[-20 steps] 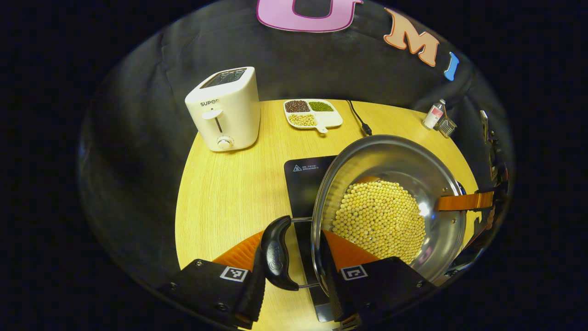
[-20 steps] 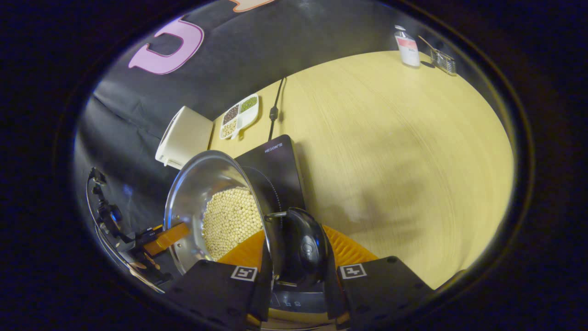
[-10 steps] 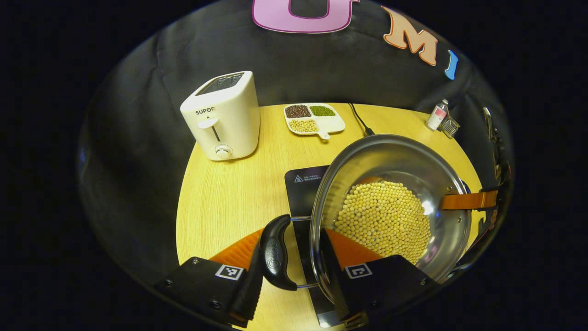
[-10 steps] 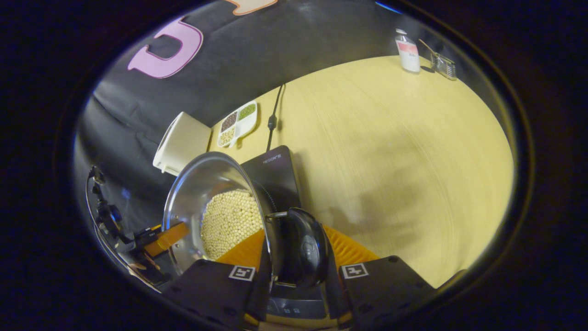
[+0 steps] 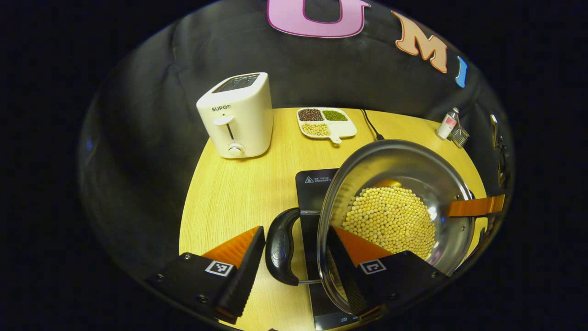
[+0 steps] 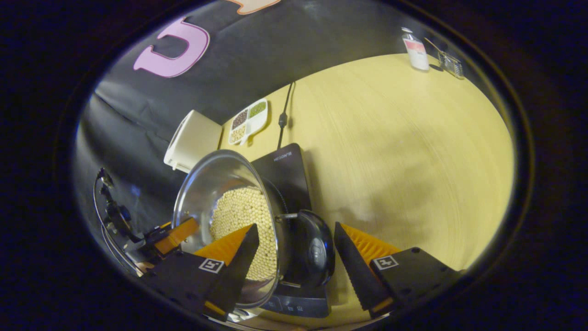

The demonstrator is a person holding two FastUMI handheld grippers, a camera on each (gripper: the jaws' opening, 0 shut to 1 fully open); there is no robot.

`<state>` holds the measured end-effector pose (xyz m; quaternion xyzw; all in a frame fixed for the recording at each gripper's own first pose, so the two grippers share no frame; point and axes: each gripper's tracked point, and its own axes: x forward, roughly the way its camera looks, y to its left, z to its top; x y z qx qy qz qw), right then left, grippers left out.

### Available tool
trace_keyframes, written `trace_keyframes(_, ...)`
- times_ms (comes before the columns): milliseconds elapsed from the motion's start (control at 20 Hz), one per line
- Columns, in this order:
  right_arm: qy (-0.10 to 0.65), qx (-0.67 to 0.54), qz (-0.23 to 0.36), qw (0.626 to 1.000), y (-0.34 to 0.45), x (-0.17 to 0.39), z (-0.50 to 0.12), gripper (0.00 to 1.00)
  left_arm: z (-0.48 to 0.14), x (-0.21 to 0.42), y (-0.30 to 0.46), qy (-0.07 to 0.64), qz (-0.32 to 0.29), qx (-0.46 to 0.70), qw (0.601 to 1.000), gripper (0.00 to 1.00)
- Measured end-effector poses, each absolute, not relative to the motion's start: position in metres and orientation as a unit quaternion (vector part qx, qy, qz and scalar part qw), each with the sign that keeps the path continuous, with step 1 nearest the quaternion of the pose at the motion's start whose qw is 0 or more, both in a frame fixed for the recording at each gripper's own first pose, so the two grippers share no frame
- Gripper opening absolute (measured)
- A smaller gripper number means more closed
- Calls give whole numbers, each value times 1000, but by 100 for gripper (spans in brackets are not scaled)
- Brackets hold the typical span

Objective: First push the handle of the pot to place it horizontally, then grasp the pot with both hands and set it on the induction cooktop.

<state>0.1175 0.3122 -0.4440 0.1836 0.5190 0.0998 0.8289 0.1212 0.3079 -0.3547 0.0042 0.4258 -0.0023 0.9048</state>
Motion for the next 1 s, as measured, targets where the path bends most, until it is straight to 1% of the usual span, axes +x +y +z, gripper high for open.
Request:
trace_keyframes(50, 507, 188, 99, 835, 310, 123, -438, 94, -351, 122, 313, 416, 13, 2, 909, 88)
trace_keyframes(100, 493, 192, 95, 843, 306, 127, -431, 100, -348, 122, 317, 402, 22, -6, 915, 92)
trace_keyframes(150, 480, 194, 92, 850, 301, 131, -424, 92, -337, 121, 318, 384, 33, -17, 923, 100)
trace_keyframes(350, 430, 191, 84, 878, 279, 140, -395, 92, -297, 124, 325, 308, 68, -14, 949, 100)
trace_keyframes(400, 414, 188, 84, 887, 273, 141, -385, 100, -286, 124, 324, 291, 74, -11, 954, 100)
trace_keyframes(450, 397, 182, 82, 896, 266, 143, -375, 92, -280, 122, 320, 282, 74, -12, 956, 98)
trace_keyframes(500, 383, 178, 84, 903, 262, 140, -365, 100, -273, 119, 314, 275, 76, -15, 958, 97)
trace_keyframes(550, 370, 174, 84, 909, 258, 138, -355, 92, -267, 115, 307, 270, 78, -21, 959, 97)
trace_keyframes(750, 324, 143, 88, 931, 235, 125, -312, 92, -238, 99, 283, 243, 83, -32, 966, 97)
trace_keyframes(800, 312, 135, 92, 936, 231, 122, -299, 100, -232, 94, 277, 239, 85, -31, 967, 97)
trace_keyframes(850, 299, 127, 98, 941, 226, 120, -286, 92, -223, 88, 270, 234, 86, -26, 968, 97)
trace_keyframes(900, 285, 118, 103, 946, 221, 119, -272, 92, -214, 81, 265, 226, 89, -18, 970, 94)
trace_keyframes(950, 269, 111, 108, 951, 214, 117, -258, 92, -202, 77, 258, 215, 92, -7, 972, 97)
trace_keyframes(1000, 256, 107, 116, 954, 209, 115, -244, 92, -190, 72, 248, 203, 95, 5, 974, 97)
